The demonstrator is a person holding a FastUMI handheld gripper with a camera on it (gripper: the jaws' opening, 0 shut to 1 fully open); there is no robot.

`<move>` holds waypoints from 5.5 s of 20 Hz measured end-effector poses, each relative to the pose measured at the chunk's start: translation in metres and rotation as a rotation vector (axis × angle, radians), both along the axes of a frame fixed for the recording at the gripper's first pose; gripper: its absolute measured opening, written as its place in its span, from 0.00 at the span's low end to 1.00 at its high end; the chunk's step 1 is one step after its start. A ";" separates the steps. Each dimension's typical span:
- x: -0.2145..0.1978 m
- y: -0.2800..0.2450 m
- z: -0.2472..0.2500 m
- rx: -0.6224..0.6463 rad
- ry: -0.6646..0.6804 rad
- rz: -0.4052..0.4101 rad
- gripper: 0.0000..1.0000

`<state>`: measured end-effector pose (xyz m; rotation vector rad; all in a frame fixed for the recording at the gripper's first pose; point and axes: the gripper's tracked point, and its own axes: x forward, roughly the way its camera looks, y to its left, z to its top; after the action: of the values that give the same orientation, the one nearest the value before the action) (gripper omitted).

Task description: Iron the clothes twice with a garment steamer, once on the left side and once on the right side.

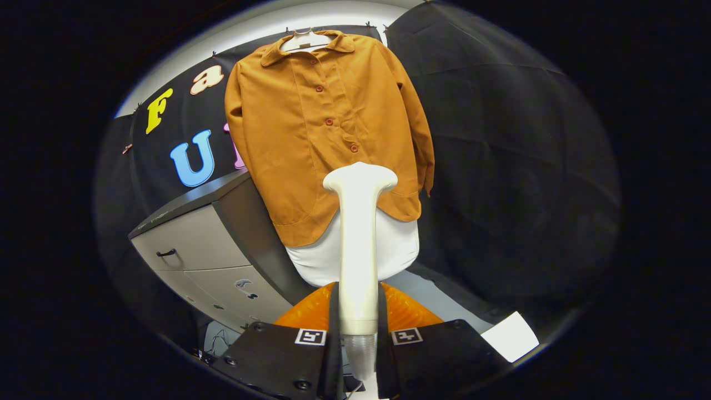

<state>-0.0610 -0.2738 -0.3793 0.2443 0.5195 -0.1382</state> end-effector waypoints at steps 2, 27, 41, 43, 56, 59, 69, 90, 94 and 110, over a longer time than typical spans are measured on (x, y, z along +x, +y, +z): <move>-0.009 -0.001 0.024 0.002 -0.016 -0.010 0.28; 0.160 -0.065 0.298 -0.152 -0.605 -0.003 0.27; 0.190 -0.077 0.171 -0.043 -0.430 0.023 0.27; 0.181 -0.074 0.150 -0.037 -0.404 0.026 0.27; 0.125 -0.073 0.020 -0.066 -0.157 0.055 0.27; 0.112 -0.072 0.000 -0.063 -0.105 0.053 0.28; 0.040 -0.051 -0.046 -0.061 0.066 0.035 0.28; 0.079 0.038 0.226 -0.151 -0.292 0.001 0.27; 0.099 0.072 0.268 -0.142 -0.342 0.007 0.27; 0.111 0.248 0.336 -0.097 -0.424 0.143 0.27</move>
<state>0.0498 -0.0258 -0.0429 0.1347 0.1068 0.0286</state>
